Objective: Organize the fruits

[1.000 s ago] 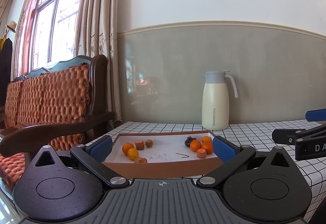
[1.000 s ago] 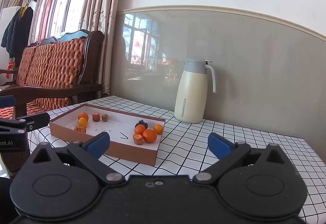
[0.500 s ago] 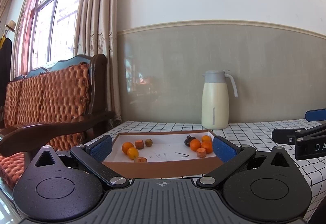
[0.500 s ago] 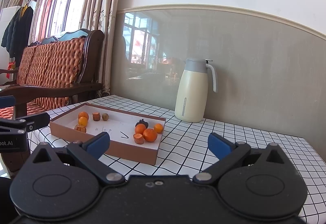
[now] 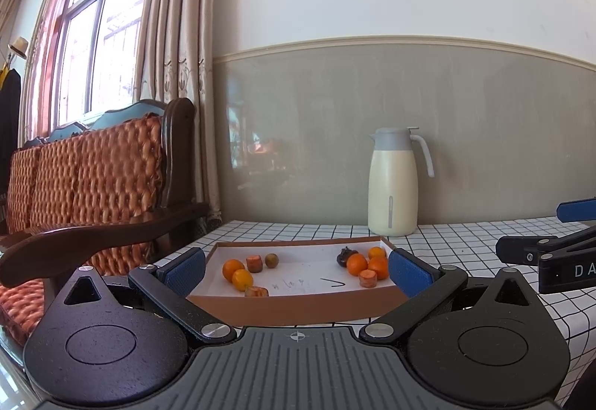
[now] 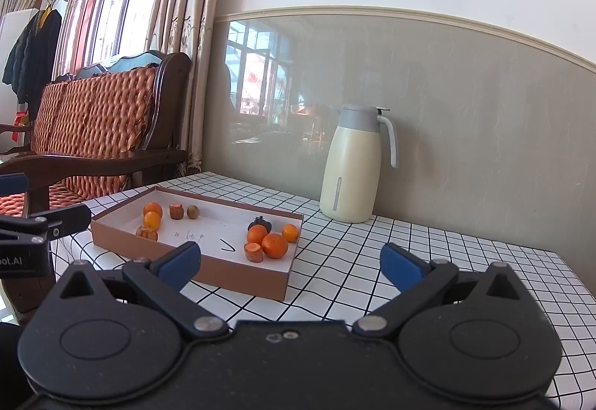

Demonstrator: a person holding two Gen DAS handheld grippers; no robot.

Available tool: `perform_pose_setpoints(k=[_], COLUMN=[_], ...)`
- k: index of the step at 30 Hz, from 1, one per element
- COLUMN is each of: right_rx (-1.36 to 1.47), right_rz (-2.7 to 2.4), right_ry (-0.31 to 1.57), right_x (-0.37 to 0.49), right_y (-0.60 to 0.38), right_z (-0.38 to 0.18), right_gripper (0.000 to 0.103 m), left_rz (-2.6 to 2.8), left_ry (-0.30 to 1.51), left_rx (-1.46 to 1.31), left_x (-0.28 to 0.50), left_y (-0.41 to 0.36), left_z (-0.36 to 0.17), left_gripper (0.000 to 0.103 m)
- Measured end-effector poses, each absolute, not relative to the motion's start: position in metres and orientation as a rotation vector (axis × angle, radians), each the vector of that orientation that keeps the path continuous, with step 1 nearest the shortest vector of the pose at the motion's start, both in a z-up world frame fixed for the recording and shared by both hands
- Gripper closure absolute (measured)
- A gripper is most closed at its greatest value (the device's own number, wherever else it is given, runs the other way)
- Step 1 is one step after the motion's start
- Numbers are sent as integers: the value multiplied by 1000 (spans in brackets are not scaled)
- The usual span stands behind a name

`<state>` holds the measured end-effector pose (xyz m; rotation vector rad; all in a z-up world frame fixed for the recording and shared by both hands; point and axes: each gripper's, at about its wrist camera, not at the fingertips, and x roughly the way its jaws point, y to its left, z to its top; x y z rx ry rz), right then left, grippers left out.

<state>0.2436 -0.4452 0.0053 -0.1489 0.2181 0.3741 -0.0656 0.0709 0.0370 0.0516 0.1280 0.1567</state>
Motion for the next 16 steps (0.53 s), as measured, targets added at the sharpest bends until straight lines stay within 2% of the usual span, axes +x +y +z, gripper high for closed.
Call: perform_pose_setpoints(k=[16], right_rx=[-150], right_rz=[374], right_ry=[218], right_x=[243], right_y=[-445], right_z=[6], right_gripper=[6], left_rz=[157], left_ry=[108], left_rx=[41], left_x=[-66], left_y=[71], left_z=[35], left_gripper=[0])
